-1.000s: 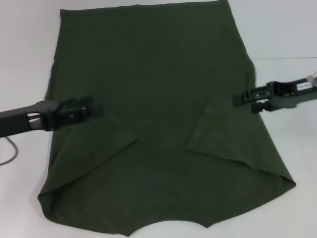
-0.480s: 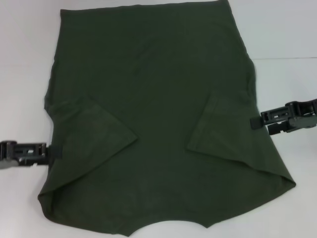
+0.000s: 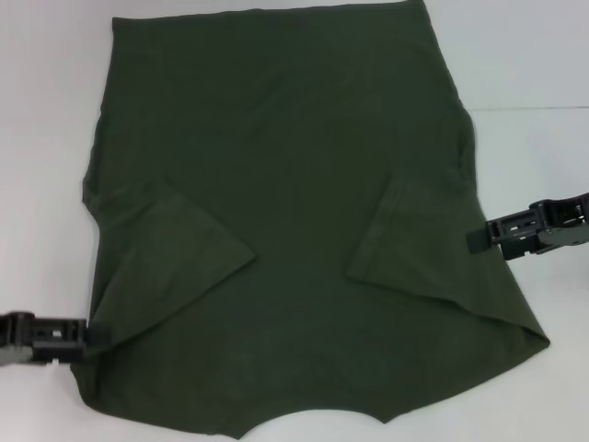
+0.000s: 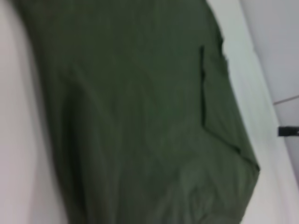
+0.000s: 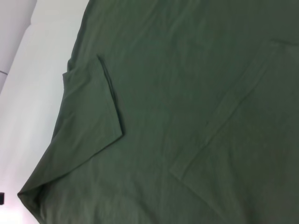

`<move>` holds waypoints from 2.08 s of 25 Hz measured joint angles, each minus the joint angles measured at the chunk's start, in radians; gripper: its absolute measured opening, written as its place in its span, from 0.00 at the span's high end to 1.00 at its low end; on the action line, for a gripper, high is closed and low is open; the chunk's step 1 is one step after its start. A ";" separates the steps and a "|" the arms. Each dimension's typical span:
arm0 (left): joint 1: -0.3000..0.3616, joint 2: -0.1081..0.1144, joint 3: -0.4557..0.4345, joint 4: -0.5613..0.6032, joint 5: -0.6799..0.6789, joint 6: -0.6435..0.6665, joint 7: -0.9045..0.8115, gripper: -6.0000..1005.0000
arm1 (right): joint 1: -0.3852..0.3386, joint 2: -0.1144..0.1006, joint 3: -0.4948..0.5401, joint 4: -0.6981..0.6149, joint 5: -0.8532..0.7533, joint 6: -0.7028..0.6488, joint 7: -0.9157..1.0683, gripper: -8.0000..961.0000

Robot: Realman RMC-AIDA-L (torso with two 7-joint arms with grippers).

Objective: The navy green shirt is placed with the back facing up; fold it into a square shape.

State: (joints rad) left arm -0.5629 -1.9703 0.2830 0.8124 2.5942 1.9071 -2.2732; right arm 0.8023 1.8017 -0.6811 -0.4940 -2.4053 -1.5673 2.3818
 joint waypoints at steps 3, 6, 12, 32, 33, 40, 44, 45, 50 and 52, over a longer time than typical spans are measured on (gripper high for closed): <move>0.002 -0.002 0.007 -0.012 0.034 -0.045 0.002 0.14 | 0.002 0.002 -0.003 0.002 0.000 0.002 -0.004 0.05; 0.006 -0.002 0.006 -0.013 0.049 -0.092 0.008 0.14 | 0.002 0.005 -0.005 0.002 0.000 0.008 -0.006 0.05; -0.004 0.000 0.010 -0.011 0.089 -0.142 0.019 0.14 | 0.002 0.007 -0.014 0.005 0.000 0.016 -0.007 0.05; -0.039 -0.006 0.062 -0.110 0.108 -0.239 0.001 0.14 | 0.002 0.009 -0.017 0.006 0.000 0.042 -0.007 0.05; -0.040 -0.006 0.062 -0.110 0.108 -0.240 0.000 0.14 | 0.003 0.009 -0.017 0.006 0.000 0.044 -0.007 0.05; -0.043 -0.006 0.077 -0.110 0.112 -0.264 -0.012 0.15 | 0.006 0.018 -0.017 0.006 0.000 0.047 -0.007 0.05; -0.044 -0.009 0.108 -0.110 0.115 -0.278 -0.026 0.20 | 0.007 0.019 -0.018 0.006 0.000 0.049 -0.007 0.05; -0.044 -0.009 0.111 -0.111 0.115 -0.279 -0.026 0.25 | 0.007 0.019 -0.018 0.006 0.000 0.049 -0.007 0.05; -0.045 -0.010 0.112 -0.111 0.116 -0.279 -0.027 0.45 | 0.008 0.019 -0.018 0.006 0.000 0.049 -0.007 0.05; -0.045 -0.010 0.112 -0.111 0.116 -0.280 -0.027 0.53 | 0.008 0.019 -0.018 0.006 0.000 0.049 -0.007 0.05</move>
State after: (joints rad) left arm -0.6077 -1.9803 0.3948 0.7009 2.7106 1.6275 -2.3004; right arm 0.8107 1.8211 -0.6995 -0.4878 -2.4052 -1.5182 2.3746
